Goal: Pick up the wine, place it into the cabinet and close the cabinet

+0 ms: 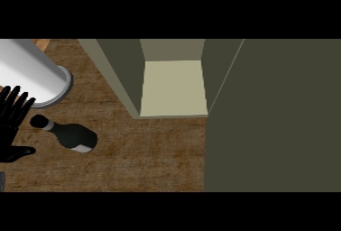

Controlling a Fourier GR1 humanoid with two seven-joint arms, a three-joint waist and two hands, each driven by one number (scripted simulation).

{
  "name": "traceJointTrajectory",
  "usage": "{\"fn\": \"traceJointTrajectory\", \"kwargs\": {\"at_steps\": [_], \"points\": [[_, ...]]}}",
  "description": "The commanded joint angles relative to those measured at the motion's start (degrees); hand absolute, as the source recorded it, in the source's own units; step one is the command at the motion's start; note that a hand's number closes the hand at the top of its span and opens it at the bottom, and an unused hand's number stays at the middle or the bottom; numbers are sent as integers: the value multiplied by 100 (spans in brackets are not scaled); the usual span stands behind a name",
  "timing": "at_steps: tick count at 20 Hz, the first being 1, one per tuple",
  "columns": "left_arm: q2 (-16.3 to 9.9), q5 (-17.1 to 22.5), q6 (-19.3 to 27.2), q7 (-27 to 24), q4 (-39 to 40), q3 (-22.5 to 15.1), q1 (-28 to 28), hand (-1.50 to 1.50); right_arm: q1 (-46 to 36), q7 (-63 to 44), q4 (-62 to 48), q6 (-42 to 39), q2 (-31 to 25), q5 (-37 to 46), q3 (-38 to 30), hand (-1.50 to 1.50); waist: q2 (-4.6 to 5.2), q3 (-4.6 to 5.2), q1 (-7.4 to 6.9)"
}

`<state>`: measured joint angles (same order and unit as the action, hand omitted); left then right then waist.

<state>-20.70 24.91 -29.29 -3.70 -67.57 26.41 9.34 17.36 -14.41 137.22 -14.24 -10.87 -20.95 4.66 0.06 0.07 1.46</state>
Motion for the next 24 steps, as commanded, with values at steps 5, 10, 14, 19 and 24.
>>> {"fn": "traceJointTrajectory", "kwargs": {"at_steps": [5,10,14,19,24], "points": [[-197,-535,-421,-910,1631,-102,443,-150,420,-413,1007,7,6,-768,-138,-150,-4,-1,-24],[-232,-776,-1353,-1823,2853,-233,405,-150,390,59,506,-247,29,-615,-272,-150,14,6,12],[-244,-1136,-1384,-2279,3455,-379,712,-150,475,-335,1062,-125,-28,-602,14,-150,15,11,31],[-163,-1214,-1441,-2340,4364,-432,1289,-150,126,-328,706,22,146,-299,167,-150,23,11,14],[-27,-1343,-1572,-2781,4531,-523,1071,-150,514,-235,1097,-66,107,-563,10,-150,11,16,84]]}}
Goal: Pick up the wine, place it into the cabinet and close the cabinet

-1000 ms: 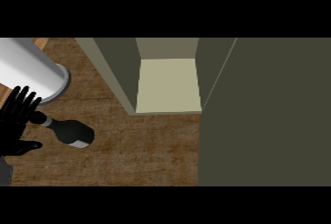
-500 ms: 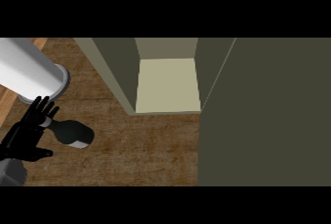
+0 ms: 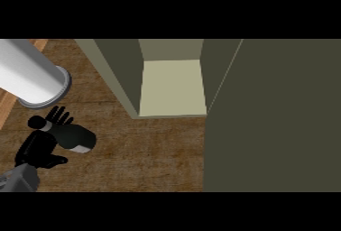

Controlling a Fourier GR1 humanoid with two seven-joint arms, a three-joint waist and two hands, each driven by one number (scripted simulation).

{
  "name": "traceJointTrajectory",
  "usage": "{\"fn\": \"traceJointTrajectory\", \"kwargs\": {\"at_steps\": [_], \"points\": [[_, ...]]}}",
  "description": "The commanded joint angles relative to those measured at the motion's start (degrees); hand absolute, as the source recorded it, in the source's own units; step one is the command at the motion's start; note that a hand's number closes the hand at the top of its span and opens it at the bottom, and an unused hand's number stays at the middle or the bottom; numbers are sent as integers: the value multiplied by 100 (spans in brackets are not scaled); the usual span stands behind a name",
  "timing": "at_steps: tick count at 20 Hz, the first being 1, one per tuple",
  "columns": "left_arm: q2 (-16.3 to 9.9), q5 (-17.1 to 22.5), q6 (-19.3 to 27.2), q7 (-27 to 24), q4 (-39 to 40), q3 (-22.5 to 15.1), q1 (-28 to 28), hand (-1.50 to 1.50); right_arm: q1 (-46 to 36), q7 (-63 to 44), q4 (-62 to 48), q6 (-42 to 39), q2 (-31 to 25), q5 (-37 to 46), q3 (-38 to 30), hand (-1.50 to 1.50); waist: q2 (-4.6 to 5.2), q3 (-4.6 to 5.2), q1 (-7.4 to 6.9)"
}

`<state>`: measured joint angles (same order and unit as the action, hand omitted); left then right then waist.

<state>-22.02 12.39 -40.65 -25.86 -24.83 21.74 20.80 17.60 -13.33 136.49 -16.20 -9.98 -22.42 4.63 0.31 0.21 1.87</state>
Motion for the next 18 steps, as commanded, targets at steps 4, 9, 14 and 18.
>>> {"fn": "traceJointTrajectory", "kwargs": {"at_steps": [4,9,14,18], "points": [[182,-60,-291,-701,529,17,201,-150,274,-488,1086,197,-59,-355,50,-150,0,7,47],[205,61,-425,-821,819,151,257,-150,359,-231,855,87,-24,-273,169,-150,17,12,89],[452,-43,-485,-1107,803,36,287,-150,190,-259,766,154,-20,-243,233,-150,22,15,52],[509,25,-1027,-642,877,-41,400,150,226,-346,879,189,-96,-224,227,-150,-3,10,42]]}}
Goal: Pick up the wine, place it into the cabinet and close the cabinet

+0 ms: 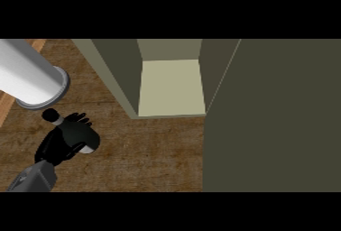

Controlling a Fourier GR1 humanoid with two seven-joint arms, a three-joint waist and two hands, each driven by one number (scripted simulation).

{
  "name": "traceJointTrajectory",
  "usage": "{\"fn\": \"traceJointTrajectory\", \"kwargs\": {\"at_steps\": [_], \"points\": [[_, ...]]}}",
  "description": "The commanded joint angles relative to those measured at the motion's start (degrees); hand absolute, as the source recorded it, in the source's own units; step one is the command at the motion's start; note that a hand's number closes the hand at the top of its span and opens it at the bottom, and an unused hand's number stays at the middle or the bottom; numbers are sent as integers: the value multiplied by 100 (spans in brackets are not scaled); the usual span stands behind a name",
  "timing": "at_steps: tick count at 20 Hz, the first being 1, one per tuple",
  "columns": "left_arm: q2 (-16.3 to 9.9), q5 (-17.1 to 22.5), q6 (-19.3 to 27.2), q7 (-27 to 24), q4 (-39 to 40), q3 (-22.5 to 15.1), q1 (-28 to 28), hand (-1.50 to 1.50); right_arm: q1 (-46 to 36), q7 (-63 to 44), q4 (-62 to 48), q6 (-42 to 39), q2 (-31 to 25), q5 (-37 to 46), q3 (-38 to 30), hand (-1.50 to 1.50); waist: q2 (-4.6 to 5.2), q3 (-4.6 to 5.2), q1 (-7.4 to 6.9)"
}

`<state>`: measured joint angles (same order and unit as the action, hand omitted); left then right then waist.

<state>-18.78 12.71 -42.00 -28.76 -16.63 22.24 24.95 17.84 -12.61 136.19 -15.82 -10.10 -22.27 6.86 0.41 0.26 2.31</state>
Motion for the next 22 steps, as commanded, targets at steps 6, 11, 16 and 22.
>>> {"fn": "traceJointTrajectory", "kwargs": {"at_steps": [6,11,16,22], "points": [[232,-89,-814,-404,-82,-180,152,150,224,-104,559,55,-28,-205,-92,-150,-3,-5,-34],[338,-681,278,-1666,-935,-546,-302,150,222,-182,593,129,-86,-26,-24,-150,-21,-2,-78],[1026,-897,2164,-2135,-1626,-669,-1188,150,402,-206,783,209,-137,-79,-142,-150,-96,-30,-243],[1317,-1498,3470,-2126,-2642,-1161,-1696,150,667,85,669,-20,-202,-356,-417,-150,-79,-35,-203]]}}
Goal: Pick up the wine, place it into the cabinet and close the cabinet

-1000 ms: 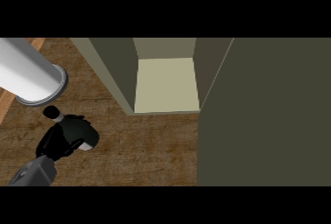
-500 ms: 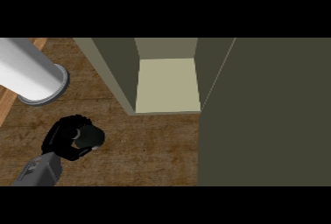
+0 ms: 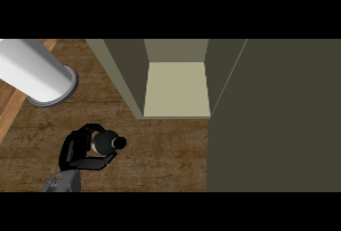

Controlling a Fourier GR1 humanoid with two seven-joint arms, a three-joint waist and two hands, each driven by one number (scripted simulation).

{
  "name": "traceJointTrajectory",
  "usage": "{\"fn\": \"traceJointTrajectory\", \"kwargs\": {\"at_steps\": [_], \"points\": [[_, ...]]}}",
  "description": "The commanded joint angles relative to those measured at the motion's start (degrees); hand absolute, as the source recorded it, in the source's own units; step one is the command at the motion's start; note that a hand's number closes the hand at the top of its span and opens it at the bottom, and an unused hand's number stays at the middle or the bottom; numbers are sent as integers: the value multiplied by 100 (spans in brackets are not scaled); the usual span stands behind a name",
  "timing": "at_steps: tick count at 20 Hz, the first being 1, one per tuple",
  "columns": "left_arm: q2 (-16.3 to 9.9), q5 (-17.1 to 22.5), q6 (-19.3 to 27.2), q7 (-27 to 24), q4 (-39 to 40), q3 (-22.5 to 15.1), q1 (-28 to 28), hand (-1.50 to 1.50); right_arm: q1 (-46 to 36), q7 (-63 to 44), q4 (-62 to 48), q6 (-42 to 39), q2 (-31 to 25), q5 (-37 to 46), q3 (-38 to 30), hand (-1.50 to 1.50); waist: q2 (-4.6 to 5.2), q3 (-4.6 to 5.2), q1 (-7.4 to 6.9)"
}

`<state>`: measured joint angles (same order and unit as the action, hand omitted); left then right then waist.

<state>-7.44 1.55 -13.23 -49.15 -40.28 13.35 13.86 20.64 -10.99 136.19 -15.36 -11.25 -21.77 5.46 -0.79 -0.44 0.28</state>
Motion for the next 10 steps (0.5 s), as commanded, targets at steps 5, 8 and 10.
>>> {"fn": "traceJointTrajectory", "kwargs": {"at_steps": [5,8,10], "points": [[564,-476,1140,1402,-1841,-691,-819,150,-97,-344,545,140,-149,-349,-338,-150,32,30,-92],[698,-545,1458,1911,-2104,-786,-564,150,351,-407,926,75,-57,-259,-93,-150,52,40,-2],[733,-615,1689,2015,-2238,-996,-537,150,351,-334,943,21,6,-188,-27,-150,56,42,13]]}}
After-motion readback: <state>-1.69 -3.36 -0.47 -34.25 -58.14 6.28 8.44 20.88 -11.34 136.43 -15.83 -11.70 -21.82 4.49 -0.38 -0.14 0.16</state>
